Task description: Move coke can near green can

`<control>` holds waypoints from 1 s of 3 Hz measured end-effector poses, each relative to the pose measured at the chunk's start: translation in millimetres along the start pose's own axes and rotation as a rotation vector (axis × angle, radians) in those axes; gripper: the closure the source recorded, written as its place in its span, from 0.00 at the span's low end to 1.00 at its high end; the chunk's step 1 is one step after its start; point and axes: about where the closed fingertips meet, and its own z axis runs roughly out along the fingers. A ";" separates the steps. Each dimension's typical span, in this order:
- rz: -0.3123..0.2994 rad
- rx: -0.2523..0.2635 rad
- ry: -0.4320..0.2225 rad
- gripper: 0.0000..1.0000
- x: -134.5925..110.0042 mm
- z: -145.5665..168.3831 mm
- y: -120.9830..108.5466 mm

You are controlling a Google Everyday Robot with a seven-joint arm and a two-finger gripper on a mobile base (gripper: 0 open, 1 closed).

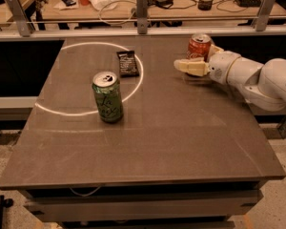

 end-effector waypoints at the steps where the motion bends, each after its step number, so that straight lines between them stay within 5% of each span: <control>1: -0.007 -0.012 -0.009 0.46 -2.6 2.2 -0.3; 3: 0.022 -0.106 -0.017 0.92 -28.4 -25.0 37.2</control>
Offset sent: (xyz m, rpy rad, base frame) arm -0.0203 0.0025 0.0250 0.0294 -0.0164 0.0788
